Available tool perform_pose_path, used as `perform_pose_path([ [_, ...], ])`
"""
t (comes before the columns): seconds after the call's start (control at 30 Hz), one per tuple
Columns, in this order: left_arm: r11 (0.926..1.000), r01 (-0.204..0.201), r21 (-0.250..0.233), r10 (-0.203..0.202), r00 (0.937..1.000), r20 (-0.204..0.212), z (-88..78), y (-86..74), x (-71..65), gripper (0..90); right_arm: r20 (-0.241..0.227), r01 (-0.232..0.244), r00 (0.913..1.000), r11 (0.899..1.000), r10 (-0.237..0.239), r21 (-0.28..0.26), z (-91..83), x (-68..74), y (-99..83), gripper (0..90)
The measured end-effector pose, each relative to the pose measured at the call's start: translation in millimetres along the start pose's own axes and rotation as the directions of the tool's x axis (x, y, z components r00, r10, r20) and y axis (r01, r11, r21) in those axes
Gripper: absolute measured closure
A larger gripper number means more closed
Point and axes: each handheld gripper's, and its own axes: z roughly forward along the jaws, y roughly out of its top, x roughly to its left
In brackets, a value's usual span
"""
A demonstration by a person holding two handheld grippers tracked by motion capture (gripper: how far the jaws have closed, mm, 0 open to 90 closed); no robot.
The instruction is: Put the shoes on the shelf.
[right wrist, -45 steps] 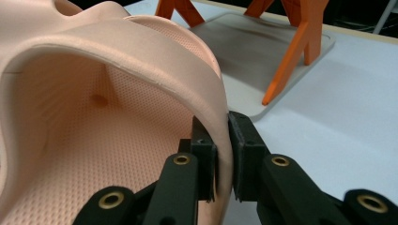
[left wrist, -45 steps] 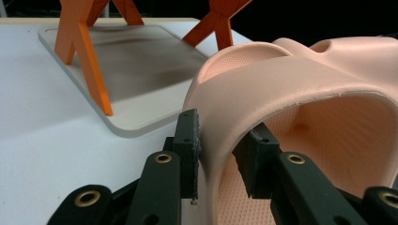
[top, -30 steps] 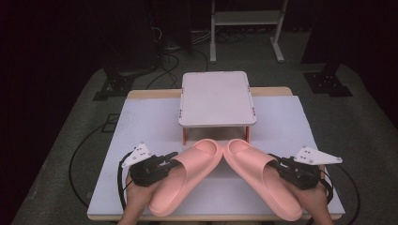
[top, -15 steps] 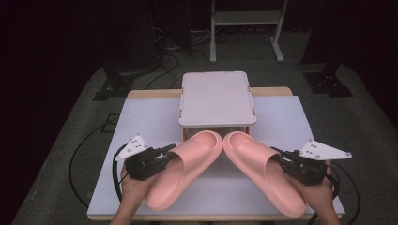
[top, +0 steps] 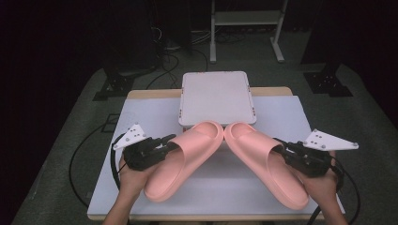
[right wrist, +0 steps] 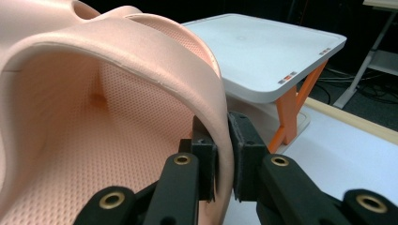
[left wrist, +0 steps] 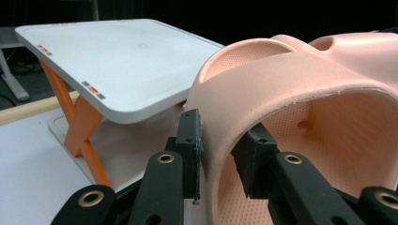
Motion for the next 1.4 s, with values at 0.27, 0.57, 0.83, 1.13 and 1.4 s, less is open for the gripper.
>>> perform_pose_path([
  [0.27, 1.0000, -0.005, -0.003, 0.005, 1.0000, -0.002, 3.4, 14.4, 8.6, 72.6, 0.000, -0.008, 1.0000, 1.000, 0.008, -0.013, 3.7, -6.6, 11.5, 81.2],
  [0.57, 0.9999, 0.012, -0.001, -0.012, 0.9999, 0.001, 13.3, 23.8, 23.4, 73.0, 0.008, -0.025, 0.9997, 1.000, 0.025, -0.008, 13.1, -16.2, 22.6, 81.2],
  [0.83, 0.9998, 0.021, 0.006, -0.021, 0.9998, -0.005, 18.8, 33.3, 35.0, 73.2, 0.015, -0.024, 0.9996, 1.000, 0.024, -0.001, 22.1, -23.4, 33.3, 81.1],
  [1.13, 0.9994, 0.033, 0.007, -0.033, 0.9993, -0.017, 24.1, 43.3, 49.1, 73.3, 0.009, -0.032, 0.9994, 0.999, 0.032, -0.010, 35.3, -33.6, 43.7, 80.9],
  [1.4, 0.9992, 0.040, -0.006, -0.041, 0.9985, -0.036, 29.6, 45.6, 57.0, 73.2, 0.028, -0.030, 0.9991, 0.999, 0.031, -0.013, 46.3, -39.5, 49.6, 81.0],
])
